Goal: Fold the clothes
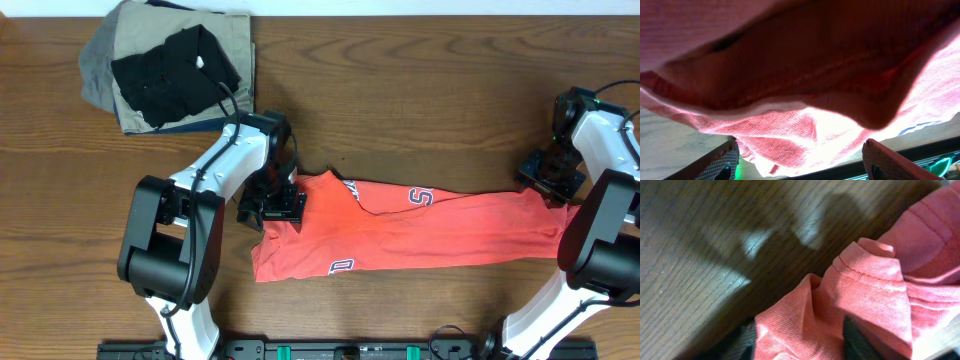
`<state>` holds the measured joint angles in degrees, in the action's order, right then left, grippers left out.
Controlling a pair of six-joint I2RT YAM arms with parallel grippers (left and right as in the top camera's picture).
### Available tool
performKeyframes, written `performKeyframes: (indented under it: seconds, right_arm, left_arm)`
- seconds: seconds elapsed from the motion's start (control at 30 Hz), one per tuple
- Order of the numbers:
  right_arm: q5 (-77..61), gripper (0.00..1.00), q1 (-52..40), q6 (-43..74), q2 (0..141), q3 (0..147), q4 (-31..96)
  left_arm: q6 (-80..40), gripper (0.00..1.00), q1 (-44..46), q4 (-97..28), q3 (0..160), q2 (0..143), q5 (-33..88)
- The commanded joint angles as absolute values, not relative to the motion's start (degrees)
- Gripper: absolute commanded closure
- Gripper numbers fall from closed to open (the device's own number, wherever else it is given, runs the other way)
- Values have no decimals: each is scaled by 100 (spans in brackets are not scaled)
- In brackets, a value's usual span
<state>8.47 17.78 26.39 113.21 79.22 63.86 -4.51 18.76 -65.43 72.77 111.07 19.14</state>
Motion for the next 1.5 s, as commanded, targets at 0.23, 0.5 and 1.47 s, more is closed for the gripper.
performKeyframes:
  seconds: [0.23, 0.5, 1.47]
  right_arm:
    - [1219, 84, 2137, 2707, 11347, 8062, 6648]
    - [1114, 98, 2416, 2836, 11347, 8403, 7050]
    - [508, 65, 2023, 2414, 11356, 8044, 7161]
  left_arm:
    - [-460, 21, 1874, -6539, 7242, 11091, 1900]
    - [-460, 28, 1874, -6543, 7242, 11089, 1900]
    - [-458, 28, 1874, -6523, 7242, 11089, 1898]
